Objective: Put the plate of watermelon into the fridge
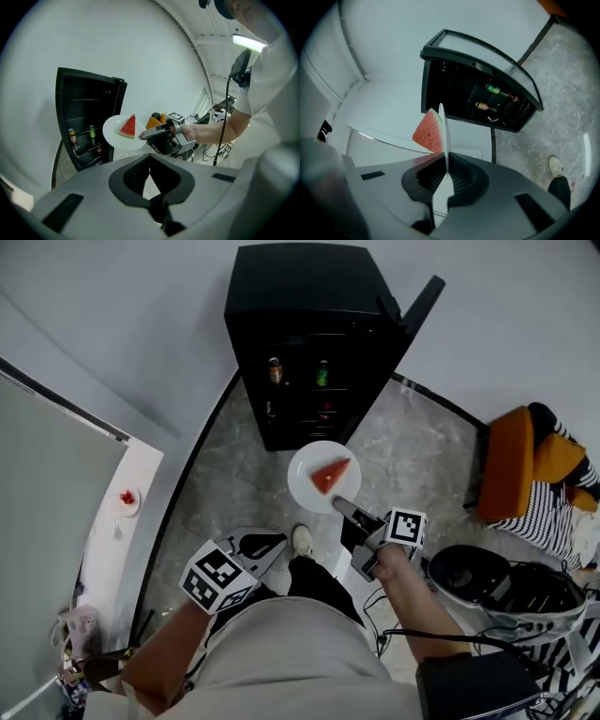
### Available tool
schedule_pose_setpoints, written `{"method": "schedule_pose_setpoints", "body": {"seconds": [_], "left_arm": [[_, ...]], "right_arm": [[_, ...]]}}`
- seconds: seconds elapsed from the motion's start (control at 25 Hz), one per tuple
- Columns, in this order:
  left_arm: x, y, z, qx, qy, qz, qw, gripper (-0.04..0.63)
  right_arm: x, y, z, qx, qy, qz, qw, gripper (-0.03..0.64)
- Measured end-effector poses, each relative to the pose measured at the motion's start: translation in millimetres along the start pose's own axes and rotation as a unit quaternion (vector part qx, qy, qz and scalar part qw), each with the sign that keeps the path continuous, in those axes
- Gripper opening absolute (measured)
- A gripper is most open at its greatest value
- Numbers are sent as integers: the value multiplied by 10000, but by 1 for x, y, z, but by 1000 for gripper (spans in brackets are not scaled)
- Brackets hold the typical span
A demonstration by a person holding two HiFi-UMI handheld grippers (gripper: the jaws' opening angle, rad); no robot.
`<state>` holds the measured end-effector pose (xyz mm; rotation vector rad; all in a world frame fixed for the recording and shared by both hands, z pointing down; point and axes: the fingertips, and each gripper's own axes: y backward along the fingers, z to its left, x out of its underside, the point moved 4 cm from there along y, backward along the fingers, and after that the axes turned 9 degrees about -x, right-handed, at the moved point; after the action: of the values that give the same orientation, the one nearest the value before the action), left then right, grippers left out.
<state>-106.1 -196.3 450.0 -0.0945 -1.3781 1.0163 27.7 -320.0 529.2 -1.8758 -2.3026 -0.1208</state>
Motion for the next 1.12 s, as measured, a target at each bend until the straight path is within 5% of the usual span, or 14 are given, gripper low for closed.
{"method": "schedule_pose_setpoints", "body": {"seconds": [0.48,1.12], "left_arm": [[-57,-48,74,-29,69,46,10000,12],[-98,-94,181,779,-902,570,9912,12]], "right_arm": [[-131,-113,-84,239,-457,-384,9979,23],[-224,-241,-176,436,-1184,-1625,9786,23]]}}
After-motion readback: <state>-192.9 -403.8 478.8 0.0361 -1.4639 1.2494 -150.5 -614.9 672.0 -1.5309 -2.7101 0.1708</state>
